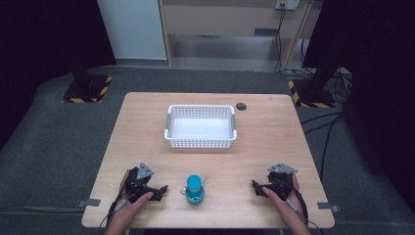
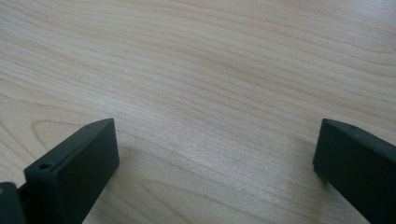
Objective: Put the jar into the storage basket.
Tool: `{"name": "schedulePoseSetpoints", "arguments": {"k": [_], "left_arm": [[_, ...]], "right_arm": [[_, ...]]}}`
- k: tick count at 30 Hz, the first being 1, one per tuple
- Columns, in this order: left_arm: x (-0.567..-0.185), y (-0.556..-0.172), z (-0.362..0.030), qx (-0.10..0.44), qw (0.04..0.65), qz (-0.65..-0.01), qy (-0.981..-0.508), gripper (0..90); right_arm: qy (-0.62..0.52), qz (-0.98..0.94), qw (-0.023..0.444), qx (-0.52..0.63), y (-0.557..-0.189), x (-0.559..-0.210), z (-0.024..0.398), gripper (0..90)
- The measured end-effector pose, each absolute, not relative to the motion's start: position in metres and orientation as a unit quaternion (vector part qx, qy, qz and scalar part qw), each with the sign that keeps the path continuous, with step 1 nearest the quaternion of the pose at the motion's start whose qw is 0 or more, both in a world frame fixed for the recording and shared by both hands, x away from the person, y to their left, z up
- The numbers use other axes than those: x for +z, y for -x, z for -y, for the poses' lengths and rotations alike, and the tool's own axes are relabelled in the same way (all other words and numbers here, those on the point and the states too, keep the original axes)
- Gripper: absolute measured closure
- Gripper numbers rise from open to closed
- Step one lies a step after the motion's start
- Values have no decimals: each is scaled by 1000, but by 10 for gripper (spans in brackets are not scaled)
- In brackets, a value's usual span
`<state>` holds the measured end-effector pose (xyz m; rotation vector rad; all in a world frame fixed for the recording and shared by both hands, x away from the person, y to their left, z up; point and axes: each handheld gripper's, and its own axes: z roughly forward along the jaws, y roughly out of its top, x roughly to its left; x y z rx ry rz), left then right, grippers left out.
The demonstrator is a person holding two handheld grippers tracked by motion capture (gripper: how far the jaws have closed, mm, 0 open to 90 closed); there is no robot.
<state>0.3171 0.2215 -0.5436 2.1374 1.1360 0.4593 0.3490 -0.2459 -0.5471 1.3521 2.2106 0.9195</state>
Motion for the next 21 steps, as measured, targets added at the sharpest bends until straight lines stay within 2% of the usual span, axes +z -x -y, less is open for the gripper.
{"name": "schedulePoseSetpoints", "arguments": {"k": [21], "left_arm": [[-543, -316, -222, 173, 335, -429, -821, 0]], "right_arm": [[-482, -789, 195, 328, -349, -547, 246, 1]]}}
